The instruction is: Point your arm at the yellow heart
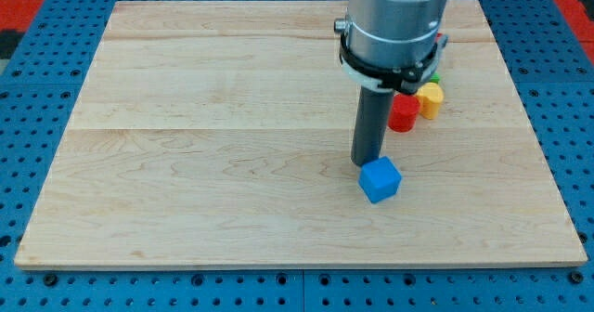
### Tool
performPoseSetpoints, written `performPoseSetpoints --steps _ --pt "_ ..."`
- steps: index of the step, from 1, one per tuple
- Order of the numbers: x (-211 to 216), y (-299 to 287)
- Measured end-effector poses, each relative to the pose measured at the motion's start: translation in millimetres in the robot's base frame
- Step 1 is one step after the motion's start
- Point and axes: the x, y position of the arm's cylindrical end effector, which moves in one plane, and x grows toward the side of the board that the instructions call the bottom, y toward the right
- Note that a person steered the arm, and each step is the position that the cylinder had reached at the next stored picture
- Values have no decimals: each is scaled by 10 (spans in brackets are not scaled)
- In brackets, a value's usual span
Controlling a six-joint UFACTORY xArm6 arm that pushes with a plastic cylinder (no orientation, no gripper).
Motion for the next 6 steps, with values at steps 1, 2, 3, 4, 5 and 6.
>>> performPoseSetpoints --steps 1,2,3,4,5,6 --pt "167 104" --pt "102 139" --pt "-119 485" --pt "-304 1026" --pt "-860 865" --pt "-1014 550"
